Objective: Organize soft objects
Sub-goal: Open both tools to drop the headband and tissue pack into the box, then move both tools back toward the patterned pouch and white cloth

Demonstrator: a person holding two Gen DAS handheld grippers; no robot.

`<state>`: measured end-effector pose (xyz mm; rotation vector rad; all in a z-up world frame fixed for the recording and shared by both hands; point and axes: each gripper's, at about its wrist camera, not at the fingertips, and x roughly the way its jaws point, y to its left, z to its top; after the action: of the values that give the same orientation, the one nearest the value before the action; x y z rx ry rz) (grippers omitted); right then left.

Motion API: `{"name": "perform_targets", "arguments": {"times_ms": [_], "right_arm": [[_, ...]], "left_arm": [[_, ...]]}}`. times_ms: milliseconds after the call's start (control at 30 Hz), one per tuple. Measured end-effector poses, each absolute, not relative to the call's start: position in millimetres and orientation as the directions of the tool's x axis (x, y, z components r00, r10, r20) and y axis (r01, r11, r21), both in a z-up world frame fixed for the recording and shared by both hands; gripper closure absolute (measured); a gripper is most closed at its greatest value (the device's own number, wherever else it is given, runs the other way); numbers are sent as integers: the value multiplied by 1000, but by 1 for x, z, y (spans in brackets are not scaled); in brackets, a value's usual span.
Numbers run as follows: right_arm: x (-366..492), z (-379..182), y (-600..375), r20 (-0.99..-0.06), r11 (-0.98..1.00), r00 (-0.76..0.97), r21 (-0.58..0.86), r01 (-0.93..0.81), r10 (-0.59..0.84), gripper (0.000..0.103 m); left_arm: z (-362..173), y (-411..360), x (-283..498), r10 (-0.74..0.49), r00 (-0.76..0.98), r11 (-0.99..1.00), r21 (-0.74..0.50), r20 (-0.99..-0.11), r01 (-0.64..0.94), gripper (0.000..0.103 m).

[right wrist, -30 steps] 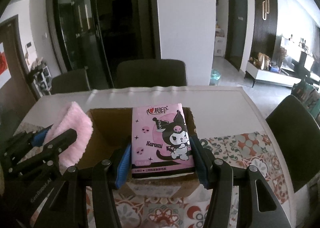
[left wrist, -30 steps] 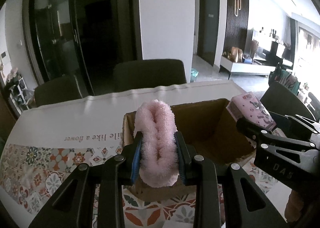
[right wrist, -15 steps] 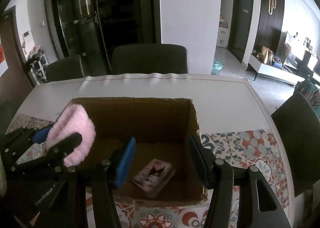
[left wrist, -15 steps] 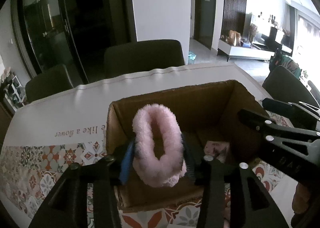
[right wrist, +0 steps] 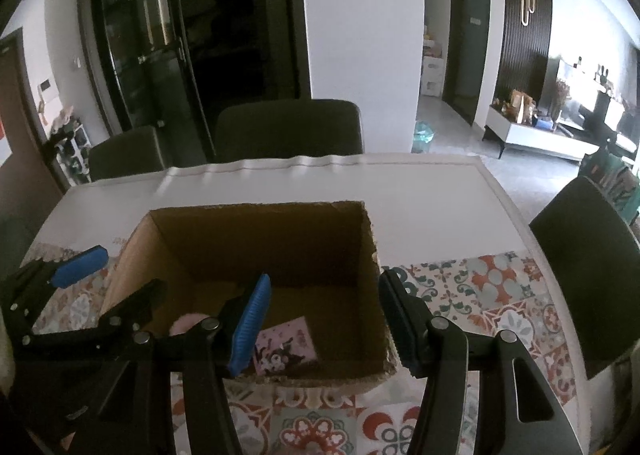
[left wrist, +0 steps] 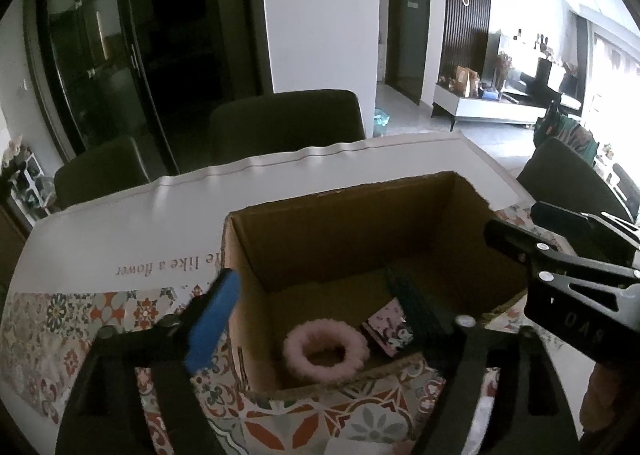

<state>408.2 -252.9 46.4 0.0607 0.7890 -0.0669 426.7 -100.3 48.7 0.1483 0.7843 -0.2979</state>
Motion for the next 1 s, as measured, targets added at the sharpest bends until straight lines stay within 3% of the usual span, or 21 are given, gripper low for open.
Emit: {"name": "perform_targets", "arguments": {"times_ms": [267, 600, 733, 1000], "right_arm": [[395, 74, -255, -688, 993, 723, 30, 115, -63, 43], [358, 107, -255, -646, 991, 760, 43, 126, -68, 43], [336, 115, -251, -621, 992, 781, 49, 119, -63, 38], [300, 117, -242, -590, 992, 806, 67, 108, -47, 38]], "left_arm": [[79, -100, 417, -212, 673, 946, 23, -708, 322, 16], [113, -92, 365, -180, 747, 960, 52, -640, 275, 16], [120, -86, 344, -168, 771, 968, 44, -614, 246, 16], [119, -74, 301, -144, 814, 979, 39, -563, 200, 16]]}}
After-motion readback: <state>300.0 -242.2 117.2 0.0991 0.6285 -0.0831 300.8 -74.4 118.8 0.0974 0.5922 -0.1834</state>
